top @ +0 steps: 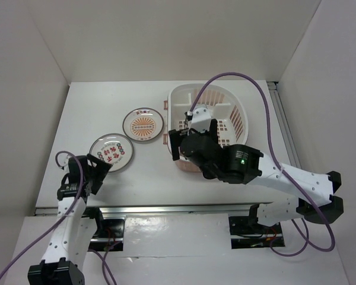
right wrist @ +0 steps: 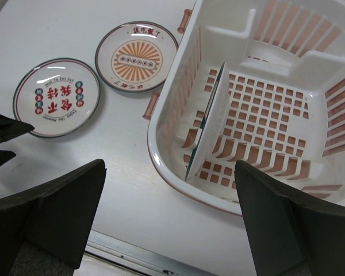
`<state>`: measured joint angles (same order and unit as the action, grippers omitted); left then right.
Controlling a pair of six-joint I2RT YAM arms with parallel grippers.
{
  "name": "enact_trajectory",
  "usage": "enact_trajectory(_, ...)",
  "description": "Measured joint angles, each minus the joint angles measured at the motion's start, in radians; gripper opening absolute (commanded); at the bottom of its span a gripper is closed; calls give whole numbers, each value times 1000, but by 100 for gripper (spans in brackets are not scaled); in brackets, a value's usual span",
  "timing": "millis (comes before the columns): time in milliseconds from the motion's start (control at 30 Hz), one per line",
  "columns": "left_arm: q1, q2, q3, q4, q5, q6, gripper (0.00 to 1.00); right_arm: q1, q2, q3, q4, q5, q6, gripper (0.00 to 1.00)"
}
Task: Load the plates into the dish rack
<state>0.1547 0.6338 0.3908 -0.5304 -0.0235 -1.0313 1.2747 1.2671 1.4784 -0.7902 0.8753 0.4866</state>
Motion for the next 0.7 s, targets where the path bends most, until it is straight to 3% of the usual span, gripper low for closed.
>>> enact_trajectory(167,0,-4,-106,56,-22,-79,98,1,-21,-17,1,-27,-14,100)
enact_trajectory(400,0,68,-134,200,-55,-138,80,1,-76,-51,21,-56,-39,100)
enact_trajectory(600,0,136,-137,290,-81,-171,74,1,-70,-61,42,-74,-63,100)
enact_trajectory(700,0,159,-140,323,-92,-180,66,2,-58,-61,60,-81,-74,100)
